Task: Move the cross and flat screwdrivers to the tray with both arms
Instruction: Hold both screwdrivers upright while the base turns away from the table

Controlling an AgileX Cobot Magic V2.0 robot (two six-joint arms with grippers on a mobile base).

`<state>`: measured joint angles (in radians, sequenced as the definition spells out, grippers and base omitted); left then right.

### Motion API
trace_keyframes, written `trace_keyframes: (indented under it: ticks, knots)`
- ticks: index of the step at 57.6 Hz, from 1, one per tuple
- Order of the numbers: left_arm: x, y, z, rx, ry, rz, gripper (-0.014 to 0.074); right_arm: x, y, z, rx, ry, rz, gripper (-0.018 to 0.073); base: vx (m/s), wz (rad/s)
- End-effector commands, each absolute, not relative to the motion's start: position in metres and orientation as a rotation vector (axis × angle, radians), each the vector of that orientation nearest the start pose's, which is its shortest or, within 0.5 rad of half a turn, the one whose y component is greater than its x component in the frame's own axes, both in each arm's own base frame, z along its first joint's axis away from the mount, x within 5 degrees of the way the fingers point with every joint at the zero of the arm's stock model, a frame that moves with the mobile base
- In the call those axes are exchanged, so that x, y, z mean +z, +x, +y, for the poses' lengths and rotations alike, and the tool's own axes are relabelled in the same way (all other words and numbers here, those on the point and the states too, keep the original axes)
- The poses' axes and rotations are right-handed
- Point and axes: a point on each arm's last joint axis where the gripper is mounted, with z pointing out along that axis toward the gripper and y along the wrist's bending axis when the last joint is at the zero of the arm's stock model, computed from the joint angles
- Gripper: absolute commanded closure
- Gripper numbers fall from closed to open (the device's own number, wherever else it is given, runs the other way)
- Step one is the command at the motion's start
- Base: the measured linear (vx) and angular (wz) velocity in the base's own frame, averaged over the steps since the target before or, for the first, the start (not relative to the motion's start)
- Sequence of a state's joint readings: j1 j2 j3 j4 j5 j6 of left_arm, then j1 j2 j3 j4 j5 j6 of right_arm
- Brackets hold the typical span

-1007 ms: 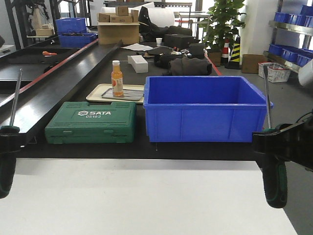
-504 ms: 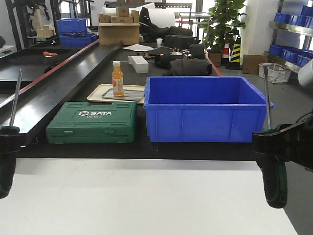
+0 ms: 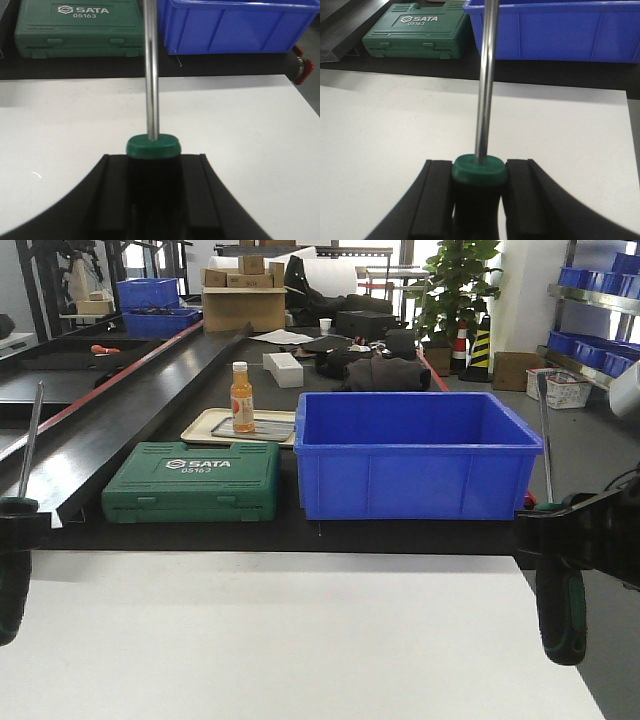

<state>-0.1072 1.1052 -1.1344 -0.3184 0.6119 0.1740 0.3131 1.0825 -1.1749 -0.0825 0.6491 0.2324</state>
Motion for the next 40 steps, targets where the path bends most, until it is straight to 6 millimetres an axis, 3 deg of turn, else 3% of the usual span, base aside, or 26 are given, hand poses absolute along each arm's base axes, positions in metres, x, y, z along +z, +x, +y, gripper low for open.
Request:
trace_keyframes:
  ticks: [1, 40]
  knots:
    - [0.4279, 0.2252, -0.0413, -0.326, 0.105, 1.902, 0.0597, 0.4378, 0.2131, 0.0632, 0.260, -0.121, 1.907, 0.0568, -0.16, -0.08]
    - [0.4281, 0.2249, -0.0413, -0.326, 0.105, 1.901, 0.0597, 0.4378, 0.2131, 0.0632, 0.260, -0.121, 1.907, 0.0568, -0.23, -0.20]
